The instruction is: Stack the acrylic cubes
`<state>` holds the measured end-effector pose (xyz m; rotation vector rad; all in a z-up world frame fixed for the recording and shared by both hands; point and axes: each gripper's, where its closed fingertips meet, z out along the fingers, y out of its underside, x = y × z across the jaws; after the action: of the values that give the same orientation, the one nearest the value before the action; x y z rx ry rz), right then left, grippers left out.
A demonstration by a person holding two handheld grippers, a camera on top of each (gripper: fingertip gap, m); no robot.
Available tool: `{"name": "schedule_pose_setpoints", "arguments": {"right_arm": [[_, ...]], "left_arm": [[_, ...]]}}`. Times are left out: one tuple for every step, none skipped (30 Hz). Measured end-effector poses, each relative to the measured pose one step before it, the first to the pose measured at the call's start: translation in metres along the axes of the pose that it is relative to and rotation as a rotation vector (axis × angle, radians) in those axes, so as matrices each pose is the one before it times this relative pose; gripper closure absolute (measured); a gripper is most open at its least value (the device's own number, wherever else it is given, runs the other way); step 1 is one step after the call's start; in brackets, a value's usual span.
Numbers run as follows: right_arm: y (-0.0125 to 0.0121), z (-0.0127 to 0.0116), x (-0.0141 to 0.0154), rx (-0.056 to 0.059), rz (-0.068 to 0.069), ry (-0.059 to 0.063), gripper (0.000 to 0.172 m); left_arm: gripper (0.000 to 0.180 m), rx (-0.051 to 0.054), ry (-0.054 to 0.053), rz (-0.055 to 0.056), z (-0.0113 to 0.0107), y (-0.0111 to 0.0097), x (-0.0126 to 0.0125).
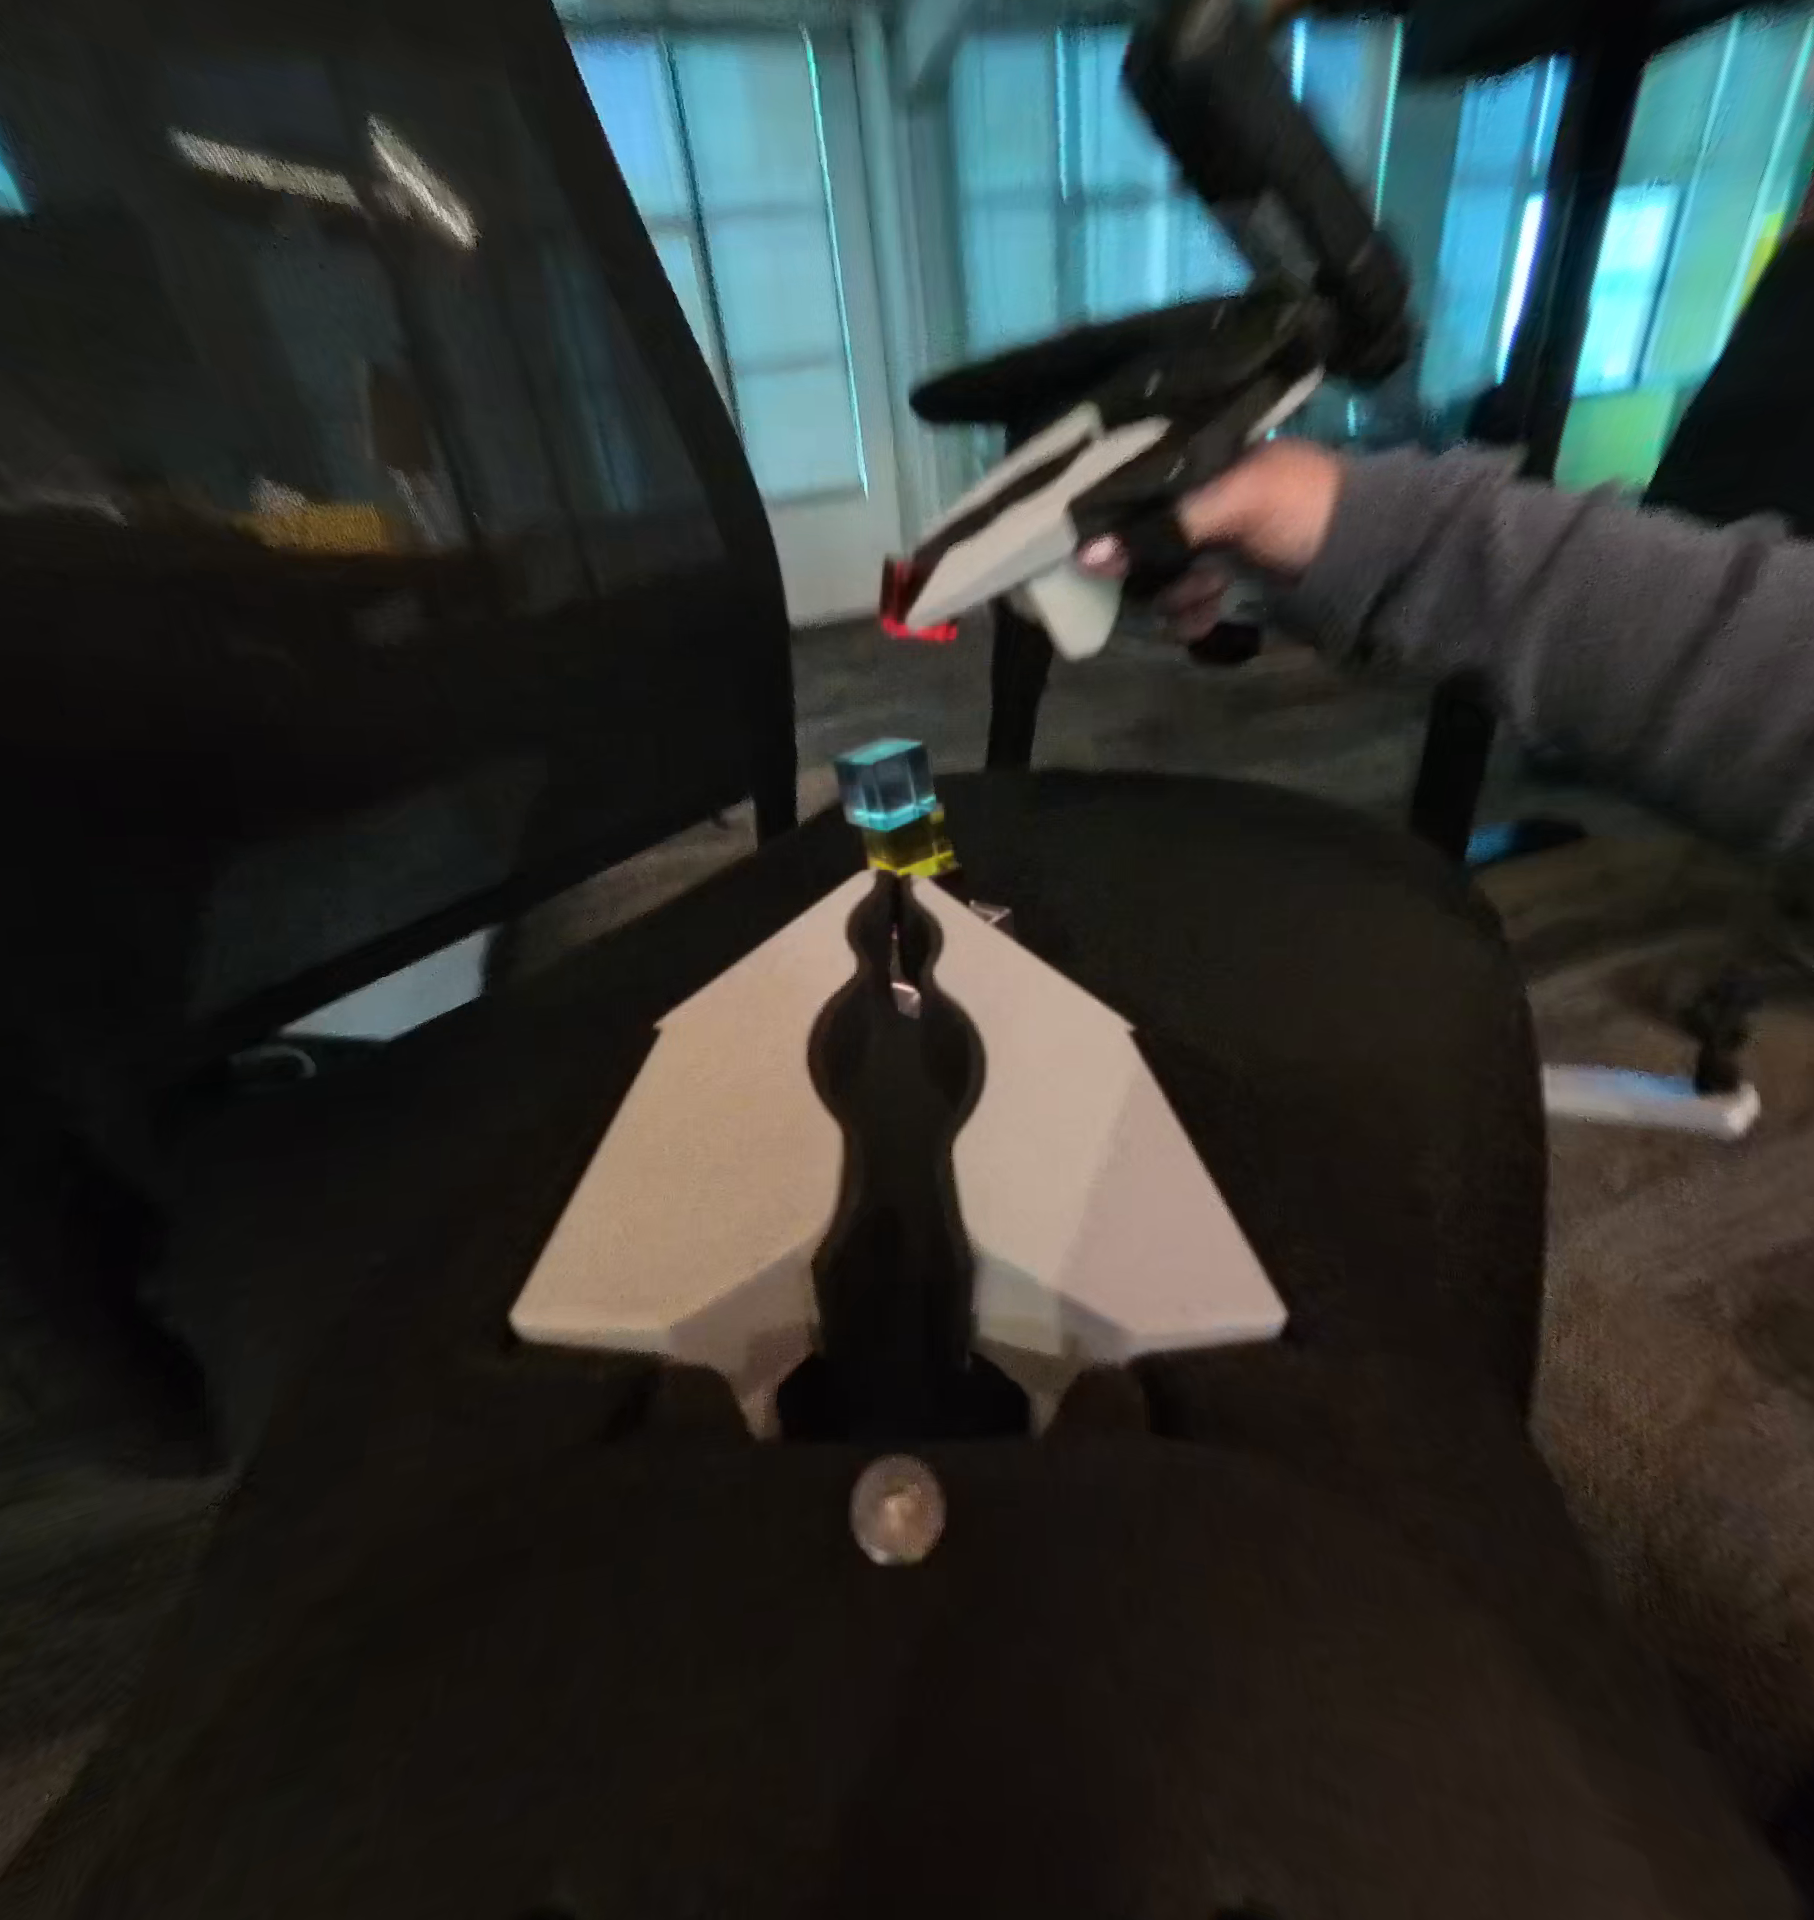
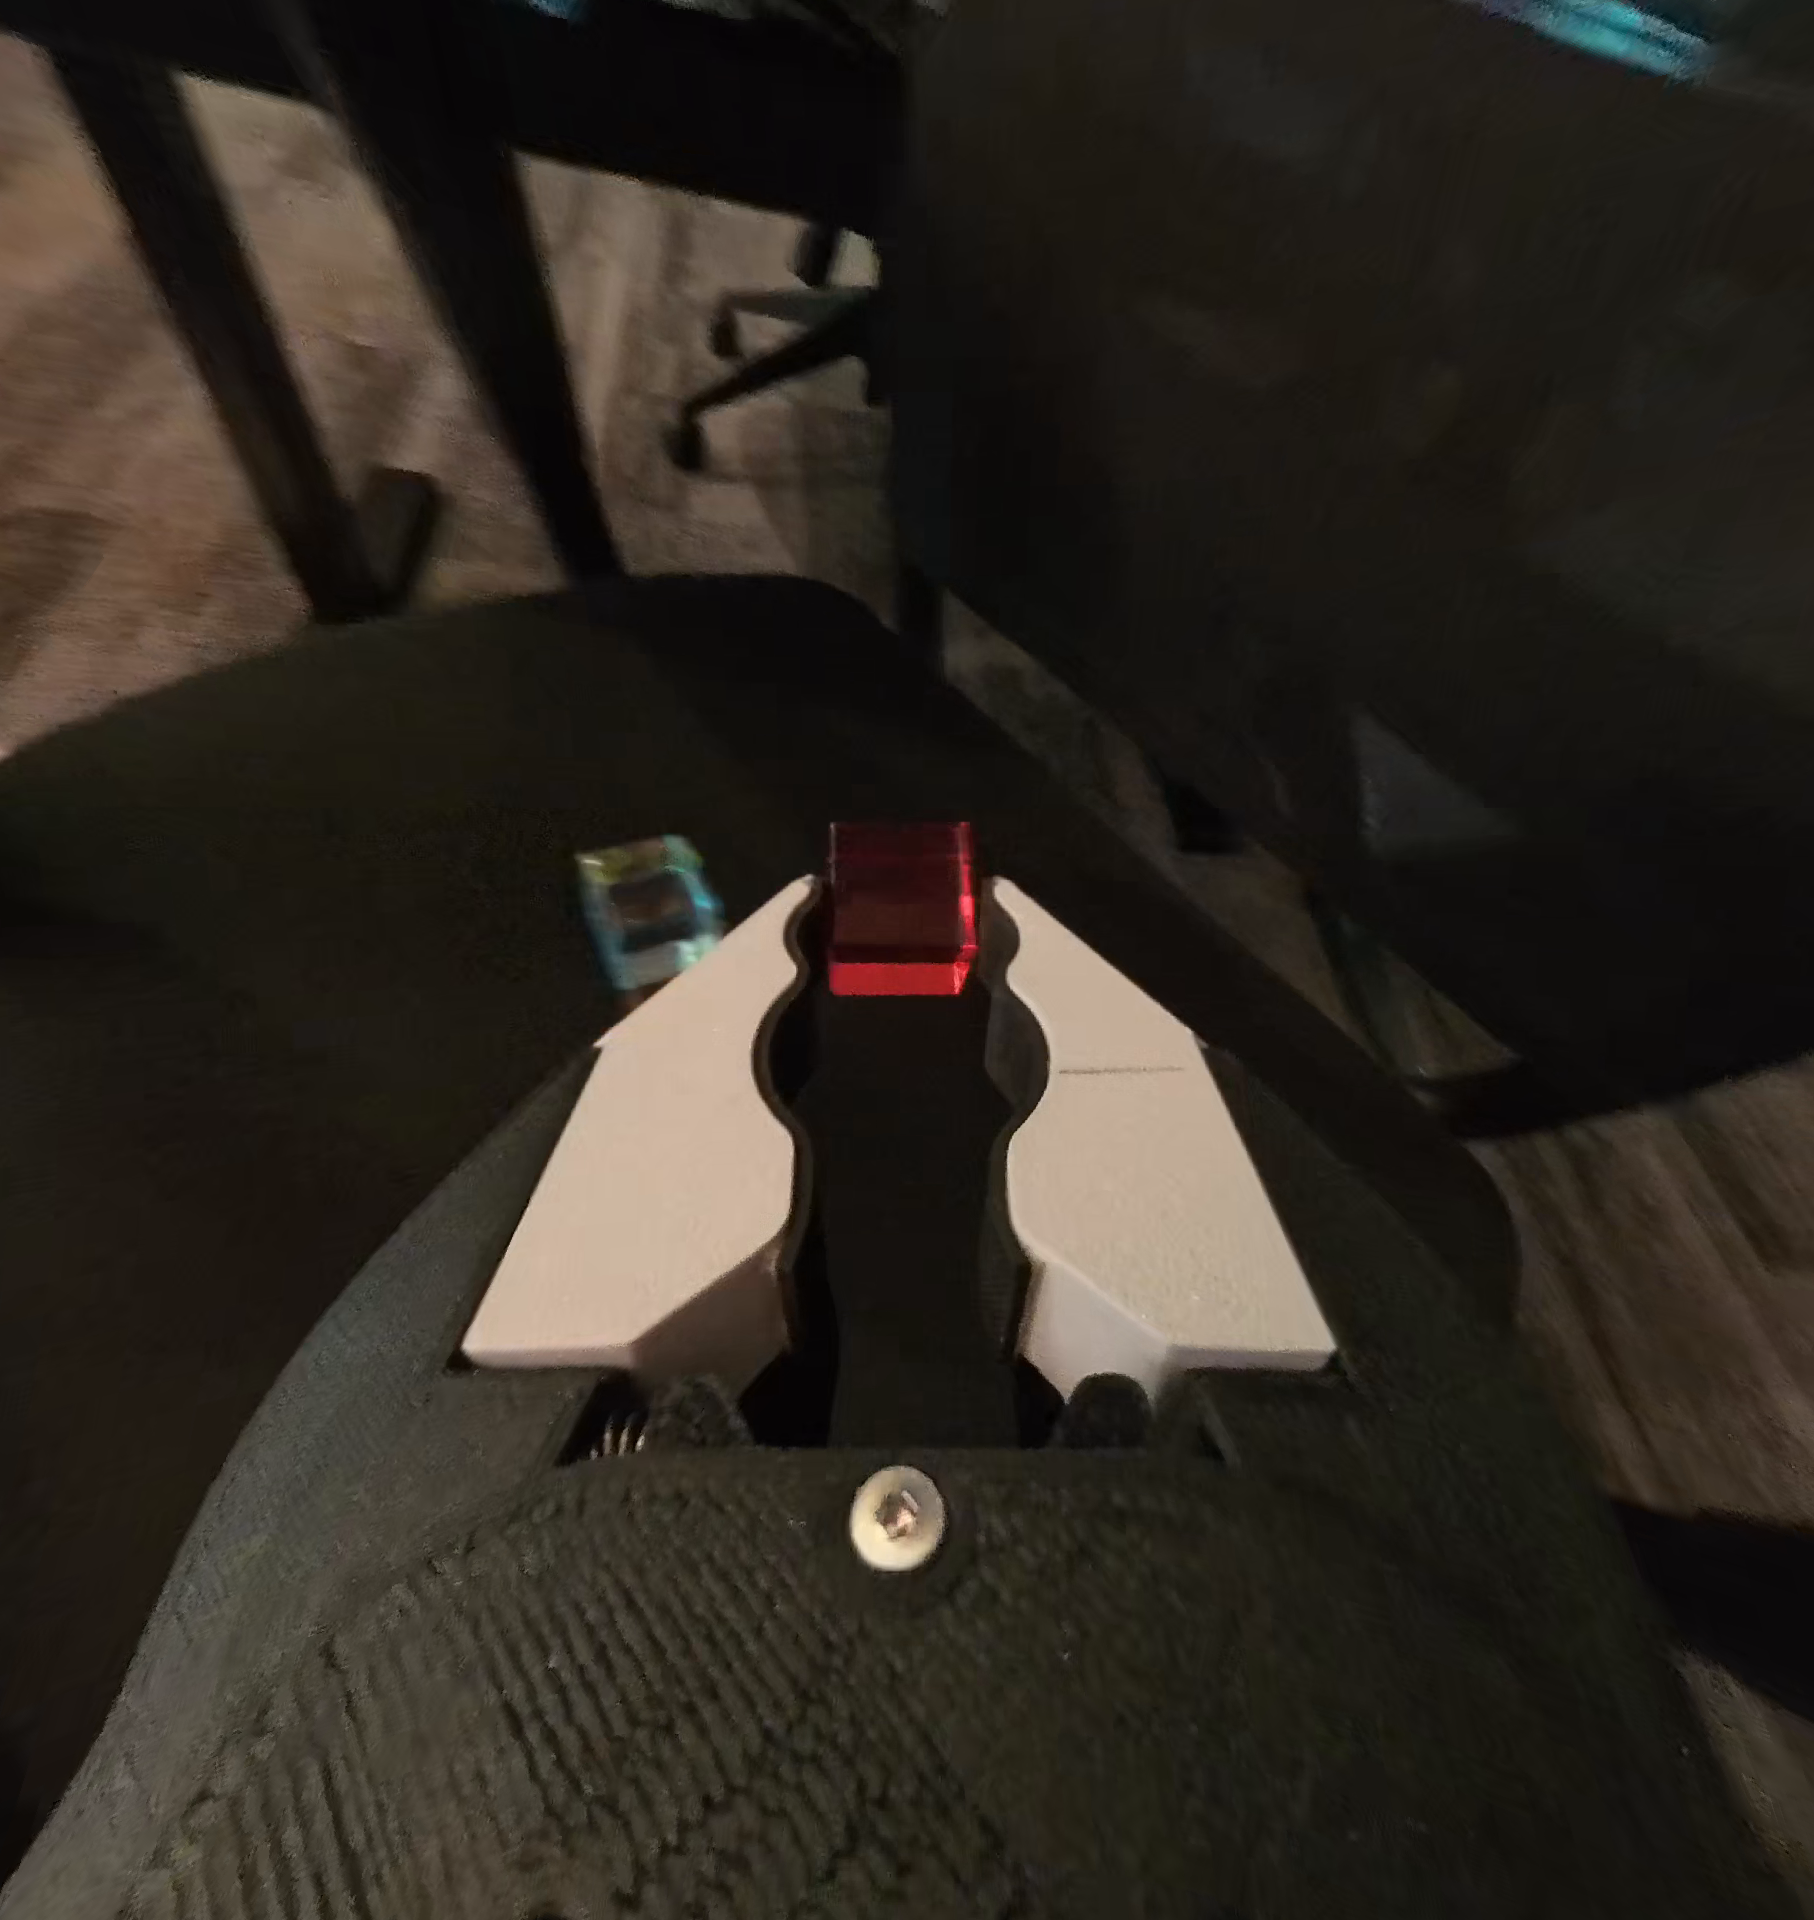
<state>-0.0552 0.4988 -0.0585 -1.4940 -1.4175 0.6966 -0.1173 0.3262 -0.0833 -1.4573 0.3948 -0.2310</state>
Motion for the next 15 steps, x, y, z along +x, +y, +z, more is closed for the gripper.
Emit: {"name": "schedule_pose_setpoints", "arguments": {"right_arm": [[-0.00553, -0.00288, -0.00812, 0.0169, 0.0064, -0.044, 0.144], [-0.00477, -0.00176, -0.00782, 0.0152, 0.0049, -0.0436, 0.144], [-0.0037, -0.00084, -0.00601, 0.011, 0.0056, -0.0331, 0.144], [-0.00254, -0.00013, -0.00356, 0.0056, 0.0055, -0.0177, 0.144], [-0.00147, 0.0004, -0.00287, 0.0009, 0.0018, -0.0137, 0.144], [-0.00051, 0.00065, -0.00237, -0.0029, 0.0009, -0.0093, 0.144], [0.00035, 0.0009, -0.00152, -0.0065, 0.0012, -0.0048, 0.144], [0.00094, 0.00108, -0.00181, -0.0087, 0.0007, -0.0068, 0.144], [0.00132, 0.00114, -0.00186, -0.0096, 0.0003, -0.0073, 0.144], [0.00148, 0.00104, -0.00123, -0.0119, -0.0011, -0.0037, 0.144], [0.0015, 0.00098, -0.00123, -0.0124, -0.0046, -0.0026, 0.144], [0.00094, 0.00073, -0.00133, -0.0092, -0.005, -0.0045, 0.144], [0.00023, 0.00086, -0.00177, -0.0049, -0.0018, -0.0084, 0.145], [-0.00019, 0.00084, -0.00173, -0.0029, 0.0002, -0.0087, 0.144], [-0.00001, 0.00123, -0.00105, -0.004, -0.0004, -0.0062, 0.144]], "left_arm": [[0.18, -0.0605, 0.0337, -0.0127, 0.01792, 0.00216, -0.00409], [0.18, -0.0472, 0.0375, -0.0217, 0.01634, 0.00127, -0.00366], [0.18, -0.045, 0.0185, -0.0223, 0.01469, 0.00196, -0.00622], [0.18, -0.0364, 0.0066, -0.0113, 0.0131, 0.00197, -0.0071], [0.18, -0.0178, 0.0048, -0.0081, 0.01134, 0.00056, -0.00609], [0.18, -0.011, 0.005, -0.0094, 0.01019, 0.00074, -0.00502], [0.18, -0.0113, 0.011, -0.0147, 0.00927, 0.00143, -0.00329], [0.18, -0.0184, 0.0166, -0.0244, 0.00802, 0.00206, -0.001], [0.18, -0.019, 0.0106, -0.0148, 0.0067, 0.00164, -0.00041], [0.18, -0.0179, -0.0011, -0.0007, 0.00552, 0.00132, -0.00101], [0.18, -0.0185, -0.0024, 0.0046, 0.00509, 0.0014, -0.00041], [0.18, -0.0057, 0.0042, 0.004, 0.00405, -0.0003, 0.00123], [0.18, 0.0042, 0.007, -0.0016, 0.00292, -0.00156, 0.00189], [0.18, 0.0076, 0.0099, -0.0051, 0.00196, -0.00214, 0.0024], [0.18, 0.0097, 0.0131, -0.005, 0.00163, -0.0022, 0.00292]]}}
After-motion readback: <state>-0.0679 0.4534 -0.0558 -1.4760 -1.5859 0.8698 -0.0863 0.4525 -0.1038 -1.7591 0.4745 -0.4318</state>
